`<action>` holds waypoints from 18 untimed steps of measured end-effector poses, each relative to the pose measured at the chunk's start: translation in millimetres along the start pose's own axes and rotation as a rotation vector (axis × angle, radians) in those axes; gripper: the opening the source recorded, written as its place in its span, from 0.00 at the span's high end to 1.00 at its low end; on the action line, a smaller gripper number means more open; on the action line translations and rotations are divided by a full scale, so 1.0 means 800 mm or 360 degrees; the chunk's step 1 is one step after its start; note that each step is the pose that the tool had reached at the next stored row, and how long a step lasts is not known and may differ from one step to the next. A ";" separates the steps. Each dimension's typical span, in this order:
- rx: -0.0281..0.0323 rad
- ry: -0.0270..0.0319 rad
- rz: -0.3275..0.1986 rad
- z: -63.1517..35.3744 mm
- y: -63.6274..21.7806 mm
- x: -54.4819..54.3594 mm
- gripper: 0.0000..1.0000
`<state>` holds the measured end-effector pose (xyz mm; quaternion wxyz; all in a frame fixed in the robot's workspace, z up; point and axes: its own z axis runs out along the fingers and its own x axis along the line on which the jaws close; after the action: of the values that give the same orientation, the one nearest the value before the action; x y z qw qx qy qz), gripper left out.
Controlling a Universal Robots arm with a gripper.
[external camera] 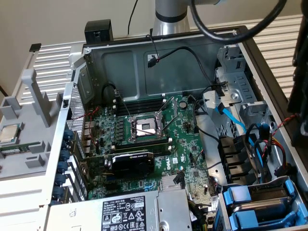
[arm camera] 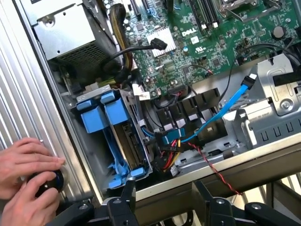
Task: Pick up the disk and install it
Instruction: 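Insert the first disk wire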
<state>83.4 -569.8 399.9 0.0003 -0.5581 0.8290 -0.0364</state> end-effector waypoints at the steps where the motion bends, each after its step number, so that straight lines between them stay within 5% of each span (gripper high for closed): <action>1: -0.00001 0.00001 0.0004 0.002 0.001 -0.001 0.41; 6: -0.00022 0.00035 0.0056 0.012 0.002 -0.003 0.41; 18: -0.00029 0.00041 0.0065 0.012 0.002 -0.003 0.41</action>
<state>82.9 -567.4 389.9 -0.0006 -0.5410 0.8402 -0.0364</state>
